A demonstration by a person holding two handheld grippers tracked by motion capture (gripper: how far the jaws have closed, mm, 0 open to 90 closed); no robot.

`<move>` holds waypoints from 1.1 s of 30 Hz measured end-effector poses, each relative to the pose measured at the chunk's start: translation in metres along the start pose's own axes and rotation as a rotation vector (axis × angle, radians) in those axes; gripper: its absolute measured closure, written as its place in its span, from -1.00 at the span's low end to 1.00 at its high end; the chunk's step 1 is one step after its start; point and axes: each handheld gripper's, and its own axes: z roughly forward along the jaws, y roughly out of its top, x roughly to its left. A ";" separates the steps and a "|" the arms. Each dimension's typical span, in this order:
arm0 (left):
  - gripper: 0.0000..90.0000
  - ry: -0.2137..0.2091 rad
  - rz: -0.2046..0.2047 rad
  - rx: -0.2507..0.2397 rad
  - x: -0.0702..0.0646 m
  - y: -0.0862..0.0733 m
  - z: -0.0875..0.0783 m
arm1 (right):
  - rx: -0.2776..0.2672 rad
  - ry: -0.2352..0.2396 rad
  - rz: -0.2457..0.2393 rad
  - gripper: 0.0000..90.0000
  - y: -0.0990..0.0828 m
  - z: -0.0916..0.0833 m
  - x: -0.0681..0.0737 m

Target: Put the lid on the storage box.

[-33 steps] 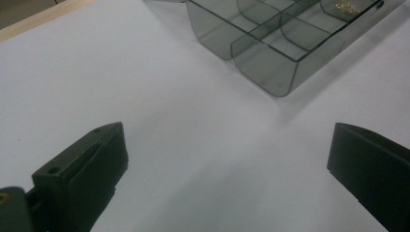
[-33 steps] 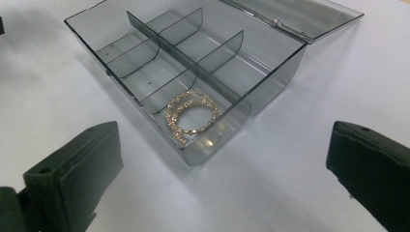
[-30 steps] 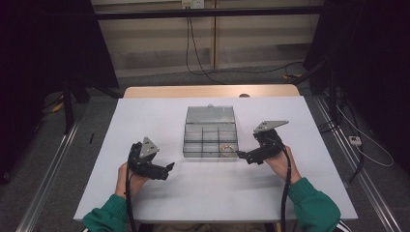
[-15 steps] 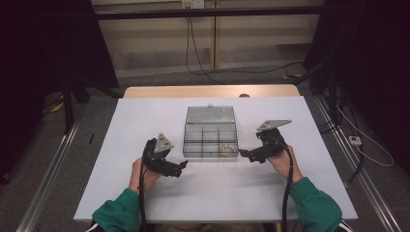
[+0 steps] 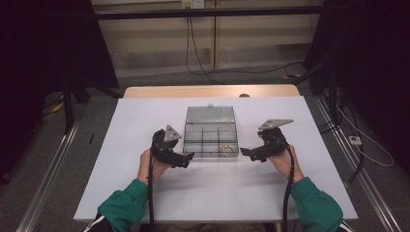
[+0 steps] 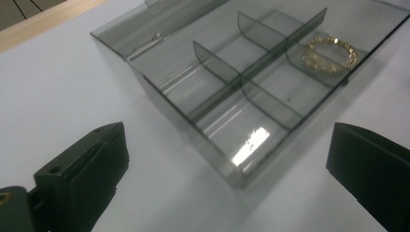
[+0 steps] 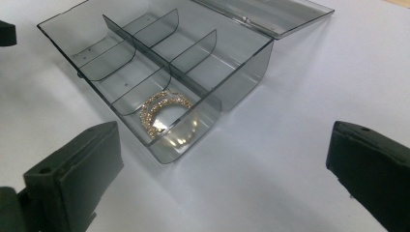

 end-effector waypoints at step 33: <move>0.29 -0.023 -0.025 0.093 -0.011 0.028 0.065 | -0.053 -0.117 0.049 -0.21 0.006 0.004 -0.009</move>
